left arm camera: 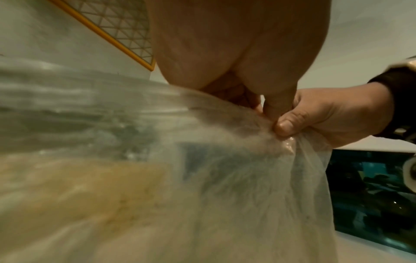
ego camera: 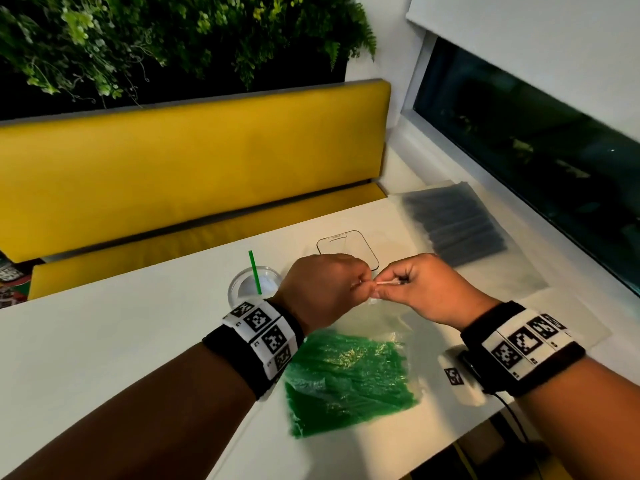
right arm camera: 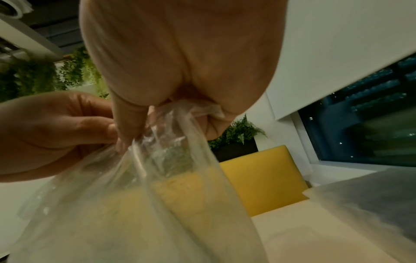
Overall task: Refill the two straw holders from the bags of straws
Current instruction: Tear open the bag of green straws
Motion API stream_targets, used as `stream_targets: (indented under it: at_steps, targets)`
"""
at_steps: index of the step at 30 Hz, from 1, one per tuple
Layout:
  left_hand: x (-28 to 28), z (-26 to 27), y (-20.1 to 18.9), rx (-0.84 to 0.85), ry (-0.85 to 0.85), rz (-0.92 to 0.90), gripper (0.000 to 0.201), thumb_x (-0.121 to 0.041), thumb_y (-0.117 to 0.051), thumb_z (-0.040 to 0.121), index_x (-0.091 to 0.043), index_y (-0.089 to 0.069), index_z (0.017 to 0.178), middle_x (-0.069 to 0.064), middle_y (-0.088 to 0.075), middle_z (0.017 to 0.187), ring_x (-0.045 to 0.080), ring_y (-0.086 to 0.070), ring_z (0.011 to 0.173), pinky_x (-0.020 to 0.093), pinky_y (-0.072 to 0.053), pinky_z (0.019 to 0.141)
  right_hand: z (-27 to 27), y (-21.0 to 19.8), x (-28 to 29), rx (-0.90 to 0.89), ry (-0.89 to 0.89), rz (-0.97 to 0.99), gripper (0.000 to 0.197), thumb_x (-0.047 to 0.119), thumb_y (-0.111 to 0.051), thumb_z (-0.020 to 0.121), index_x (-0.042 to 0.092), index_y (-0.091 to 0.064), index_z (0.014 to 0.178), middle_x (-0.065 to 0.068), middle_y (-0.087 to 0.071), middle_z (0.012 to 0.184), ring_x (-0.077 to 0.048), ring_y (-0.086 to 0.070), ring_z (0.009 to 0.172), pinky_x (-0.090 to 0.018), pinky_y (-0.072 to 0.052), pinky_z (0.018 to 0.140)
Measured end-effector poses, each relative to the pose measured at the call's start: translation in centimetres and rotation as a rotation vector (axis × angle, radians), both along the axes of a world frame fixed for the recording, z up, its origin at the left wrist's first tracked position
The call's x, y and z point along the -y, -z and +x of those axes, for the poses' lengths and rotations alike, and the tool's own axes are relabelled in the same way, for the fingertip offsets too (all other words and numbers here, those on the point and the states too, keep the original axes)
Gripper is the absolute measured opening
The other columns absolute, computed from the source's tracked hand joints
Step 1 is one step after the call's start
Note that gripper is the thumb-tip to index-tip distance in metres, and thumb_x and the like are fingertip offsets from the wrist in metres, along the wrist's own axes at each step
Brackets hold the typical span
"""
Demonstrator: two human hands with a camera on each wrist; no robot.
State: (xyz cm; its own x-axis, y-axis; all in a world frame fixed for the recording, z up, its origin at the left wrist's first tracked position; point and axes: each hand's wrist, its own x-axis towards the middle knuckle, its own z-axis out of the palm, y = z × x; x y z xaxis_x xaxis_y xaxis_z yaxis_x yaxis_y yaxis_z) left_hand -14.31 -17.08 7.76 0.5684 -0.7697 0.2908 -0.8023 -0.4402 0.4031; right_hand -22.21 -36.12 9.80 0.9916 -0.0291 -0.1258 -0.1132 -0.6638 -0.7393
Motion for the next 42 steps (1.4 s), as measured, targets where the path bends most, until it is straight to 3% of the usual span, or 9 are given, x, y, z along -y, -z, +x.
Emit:
stream_targets:
  at_steps: [3, 7, 9, 13, 22, 26, 31, 38, 42]
  targets:
    - [-0.5, 0.1, 0.0, -0.049, -0.003, 0.019, 0.022, -0.044, -0.055, 0.092, -0.027, -0.068, 0.090, -0.006, -0.071, 0.085, 0.019, -0.064, 0.072, 0.032, -0.050, 0.060, -0.1, 0.1, 0.4, -0.011, 0.018, 0.002, 0.007, 0.031, -0.080, 0.075, 0.030, -0.077, 0.082, 0.016, -0.073, 0.073, 0.003, -0.061, 0.061, -0.013, -0.044, 0.061]
    - [-1.2, 0.4, -0.2, -0.183, 0.004, -0.017, 0.029, -0.048, -0.057, 0.094, -0.029, -0.071, 0.110, -0.006, -0.075, 0.094, 0.017, -0.068, 0.081, 0.032, -0.052, 0.069, 0.2, -0.2, 0.7, 0.013, -0.037, -0.093, 0.014, 0.027, -0.079, 0.078, 0.034, -0.071, 0.087, 0.014, -0.072, 0.082, -0.006, -0.065, 0.077, -0.035, -0.055, 0.077]
    - [-1.6, 0.5, -0.1, -0.188, 0.003, 0.008, 0.031, -0.047, -0.052, 0.094, -0.027, -0.073, 0.106, -0.003, -0.075, 0.091, 0.020, -0.068, 0.080, 0.035, -0.053, 0.069, 0.3, -0.3, 0.7, 0.051, -0.054, -0.147, 0.020, 0.030, -0.079, 0.076, 0.037, -0.068, 0.091, 0.017, -0.069, 0.085, -0.005, -0.063, 0.081, -0.039, -0.054, 0.079]
    - [-1.9, 0.5, -0.1, -0.189, -0.023, 0.059, 0.023, -0.039, -0.057, 0.098, -0.025, -0.075, 0.103, -0.002, -0.076, 0.092, 0.020, -0.068, 0.081, 0.033, -0.051, 0.070, 0.7, -1.1, -0.5, 0.110, -0.175, -0.347, 0.036, 0.063, -0.068, 0.073, 0.042, -0.066, 0.103, 0.024, -0.066, 0.094, 0.002, -0.058, 0.091, -0.028, -0.050, 0.081]
    - [-4.0, 0.6, 0.4, -0.186, -0.090, 0.073, 0.028, -0.047, -0.051, 0.098, -0.028, -0.071, 0.100, -0.006, -0.075, 0.094, 0.018, -0.068, 0.084, 0.037, -0.053, 0.072, -0.4, -2.0, 1.6, 0.119, -0.149, -0.464, 0.027, 0.060, -0.053, 0.081, 0.041, -0.068, 0.091, 0.024, -0.067, 0.092, 0.002, -0.059, 0.088, -0.036, -0.053, 0.081]
    - [-3.4, -0.1, 0.2, -0.162, -0.071, 0.075, 0.025, -0.044, -0.053, 0.099, -0.027, -0.072, 0.101, -0.004, -0.075, 0.092, 0.020, -0.067, 0.081, 0.036, -0.052, 0.070, -0.1, -2.1, 0.5, 0.138, -0.218, -0.490, 0.038, 0.068, -0.049, 0.081, 0.043, -0.061, 0.107, 0.024, -0.065, 0.105, 0.000, -0.059, 0.095, -0.031, -0.051, 0.083]
    - [-3.7, -0.4, 0.0, -0.159, -0.092, 0.017, 0.022, -0.041, -0.057, 0.098, -0.026, -0.073, 0.101, -0.005, -0.075, 0.090, 0.019, -0.066, 0.079, 0.034, -0.051, 0.067, 0.2, -2.4, -0.5, 0.210, -0.236, -0.553, 0.027, 0.055, -0.054, 0.084, 0.037, -0.071, 0.094, 0.023, -0.071, 0.090, -0.002, -0.062, 0.084, -0.031, -0.054, 0.074]
    - [-3.9, -0.8, -0.5, -0.133, -0.093, 0.014, 0.021, -0.041, -0.057, 0.098, -0.025, -0.070, 0.099, -0.005, -0.072, 0.087, 0.016, -0.061, 0.076, 0.027, -0.031, 0.060, -0.6, -1.8, -0.6, 0.250, -0.231, -0.558, 0.030, 0.057, -0.052, 0.084, 0.038, -0.070, 0.098, 0.022, -0.070, 0.093, -0.005, -0.063, 0.087, -0.027, -0.052, 0.075]
    - [-4.0, -1.0, -0.6, -0.127, -0.081, 0.027, 0.020, -0.042, -0.056, 0.098, -0.027, -0.068, 0.097, -0.007, -0.070, 0.085, 0.011, -0.054, 0.071, 0.026, -0.031, 0.059, -0.6, -1.6, -0.3, 0.266, -0.252, -0.541, 0.030, 0.056, -0.050, 0.089, 0.038, -0.073, 0.098, 0.023, -0.071, 0.093, -0.002, -0.062, 0.089, -0.028, -0.054, 0.072]
